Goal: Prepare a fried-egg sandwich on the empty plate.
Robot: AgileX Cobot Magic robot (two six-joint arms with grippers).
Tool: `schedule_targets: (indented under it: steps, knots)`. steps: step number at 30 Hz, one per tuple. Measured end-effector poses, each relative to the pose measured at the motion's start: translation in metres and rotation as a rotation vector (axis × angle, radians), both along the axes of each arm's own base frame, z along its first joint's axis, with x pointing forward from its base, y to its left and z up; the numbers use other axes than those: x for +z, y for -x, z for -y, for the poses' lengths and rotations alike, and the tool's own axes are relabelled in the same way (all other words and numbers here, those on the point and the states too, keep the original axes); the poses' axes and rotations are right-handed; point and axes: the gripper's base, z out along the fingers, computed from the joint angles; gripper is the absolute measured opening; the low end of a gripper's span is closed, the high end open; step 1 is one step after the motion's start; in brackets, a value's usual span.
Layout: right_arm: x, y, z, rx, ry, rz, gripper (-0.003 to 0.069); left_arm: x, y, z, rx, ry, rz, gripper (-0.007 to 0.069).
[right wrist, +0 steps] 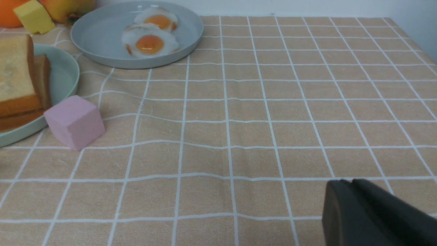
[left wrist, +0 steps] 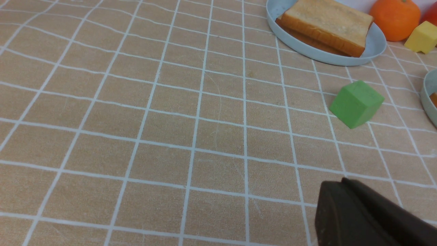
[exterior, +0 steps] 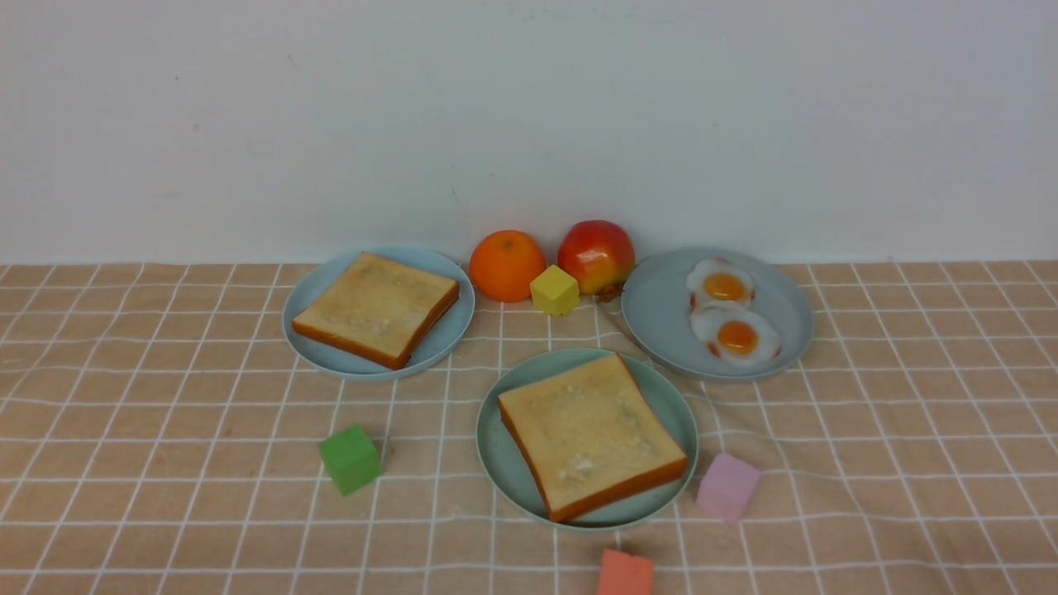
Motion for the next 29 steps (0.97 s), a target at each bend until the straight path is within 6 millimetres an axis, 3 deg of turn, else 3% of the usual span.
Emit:
schedule_targets:
  steps: [29]
  knots:
    - [0.0,0.0,0.0,0.0,0.0,0.0,0.0087,0.0,0.0,0.0,0.0,0.0,0.0,-0.0003]
